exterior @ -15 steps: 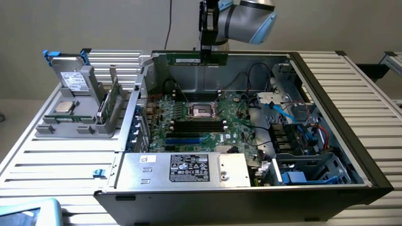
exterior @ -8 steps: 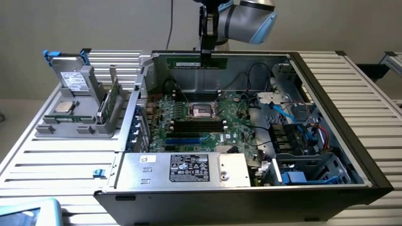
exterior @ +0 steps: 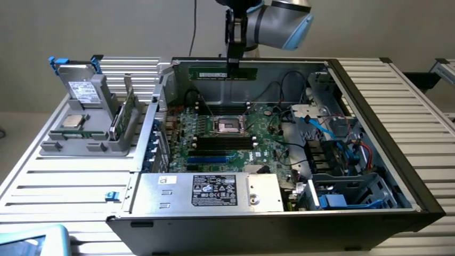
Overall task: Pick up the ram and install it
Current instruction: 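Insert the ram into the slot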
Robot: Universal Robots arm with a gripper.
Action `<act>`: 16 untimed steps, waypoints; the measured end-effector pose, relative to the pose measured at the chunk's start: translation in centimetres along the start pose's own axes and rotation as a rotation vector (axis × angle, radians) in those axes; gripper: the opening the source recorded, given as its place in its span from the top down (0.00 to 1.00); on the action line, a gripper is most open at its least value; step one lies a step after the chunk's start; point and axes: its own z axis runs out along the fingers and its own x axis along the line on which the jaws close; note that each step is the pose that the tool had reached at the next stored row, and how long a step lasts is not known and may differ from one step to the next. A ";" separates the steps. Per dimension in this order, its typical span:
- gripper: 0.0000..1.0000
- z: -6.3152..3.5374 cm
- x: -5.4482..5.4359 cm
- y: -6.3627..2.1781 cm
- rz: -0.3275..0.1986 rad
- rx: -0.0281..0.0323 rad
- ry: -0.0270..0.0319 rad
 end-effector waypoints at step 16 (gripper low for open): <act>0.87 2.79 0.0 -0.27 0.000 0.0001 -0.0001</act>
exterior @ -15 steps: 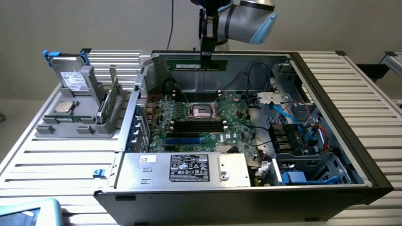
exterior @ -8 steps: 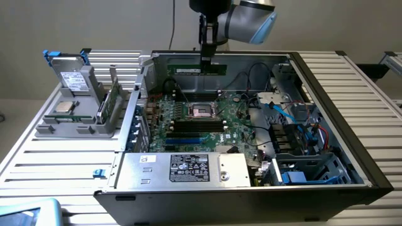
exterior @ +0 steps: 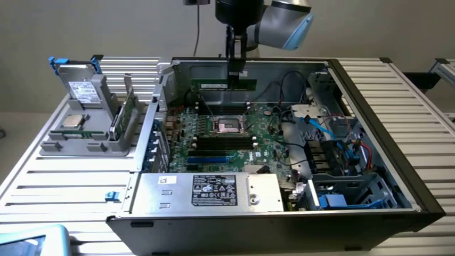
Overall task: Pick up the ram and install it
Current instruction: 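Insert the ram into the slot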
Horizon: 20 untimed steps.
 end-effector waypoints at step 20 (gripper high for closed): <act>0.87 2.72 1.7 -0.36 0.000 0.0001 0.0034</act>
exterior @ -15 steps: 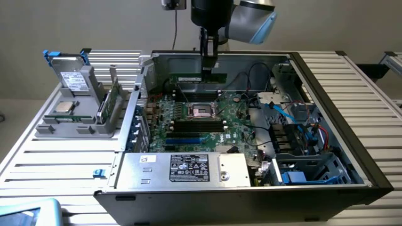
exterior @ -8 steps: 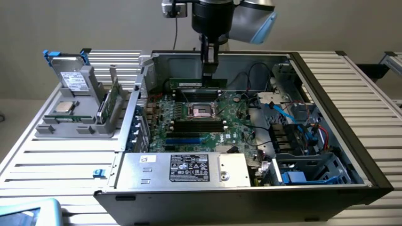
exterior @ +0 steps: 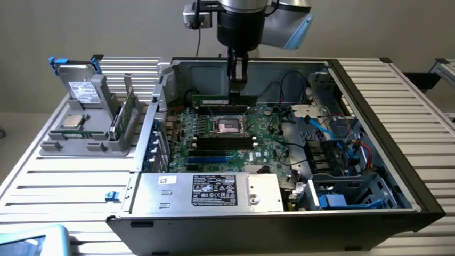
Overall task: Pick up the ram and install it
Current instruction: 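Insert the ram into the slot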
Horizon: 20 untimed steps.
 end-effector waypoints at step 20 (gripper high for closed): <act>0.87 2.90 0.5 -0.13 0.000 0.0008 0.0201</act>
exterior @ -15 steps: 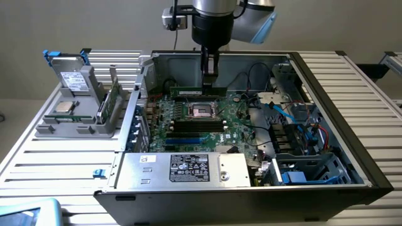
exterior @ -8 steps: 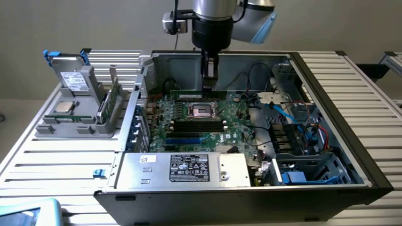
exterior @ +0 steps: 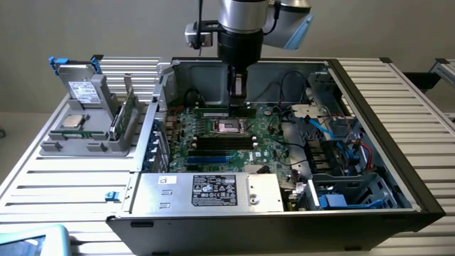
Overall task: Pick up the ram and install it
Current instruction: 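Insert the ram into the slot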
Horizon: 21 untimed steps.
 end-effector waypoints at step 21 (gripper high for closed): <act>0.87 1.57 0.0 -0.12 0.000 0.0010 -0.0002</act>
